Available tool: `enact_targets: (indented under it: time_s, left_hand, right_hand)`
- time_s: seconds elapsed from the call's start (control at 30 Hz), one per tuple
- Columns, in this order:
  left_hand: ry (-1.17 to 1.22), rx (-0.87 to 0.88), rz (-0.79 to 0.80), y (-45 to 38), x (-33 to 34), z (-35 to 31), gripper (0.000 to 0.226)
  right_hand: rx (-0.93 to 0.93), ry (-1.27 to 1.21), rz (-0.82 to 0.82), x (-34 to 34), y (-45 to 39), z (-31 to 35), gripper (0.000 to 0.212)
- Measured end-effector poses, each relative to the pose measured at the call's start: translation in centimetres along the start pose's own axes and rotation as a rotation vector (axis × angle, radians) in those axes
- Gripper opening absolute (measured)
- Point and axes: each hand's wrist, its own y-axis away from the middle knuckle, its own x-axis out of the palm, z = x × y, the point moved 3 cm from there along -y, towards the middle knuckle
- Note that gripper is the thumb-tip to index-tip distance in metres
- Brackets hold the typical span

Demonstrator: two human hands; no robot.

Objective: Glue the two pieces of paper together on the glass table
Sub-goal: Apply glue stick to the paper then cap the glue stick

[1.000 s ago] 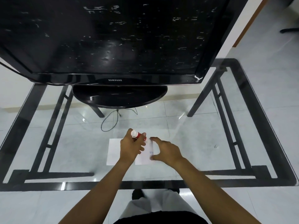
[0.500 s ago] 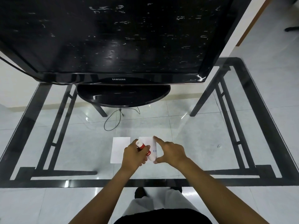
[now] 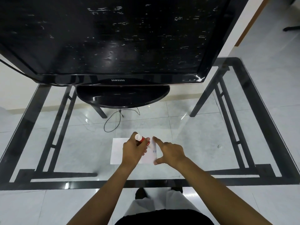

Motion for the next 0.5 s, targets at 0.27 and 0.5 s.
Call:
enact_targets:
  time_s: [0.27,0.5]
  left_hand:
    - [-0.118,0.063,-0.022,-0.9,-0.2,-0.7,0.027]
    - [-0.223,0.06,-0.116,-1.1,-2.3,0.3,0.029]
  right_hand:
    - [-0.001,0.014,0.01,-0.1,0.0,0.2,0.105]
    - [0.006,0.029,0.025,-0.4,0.2,0.4,0.106]
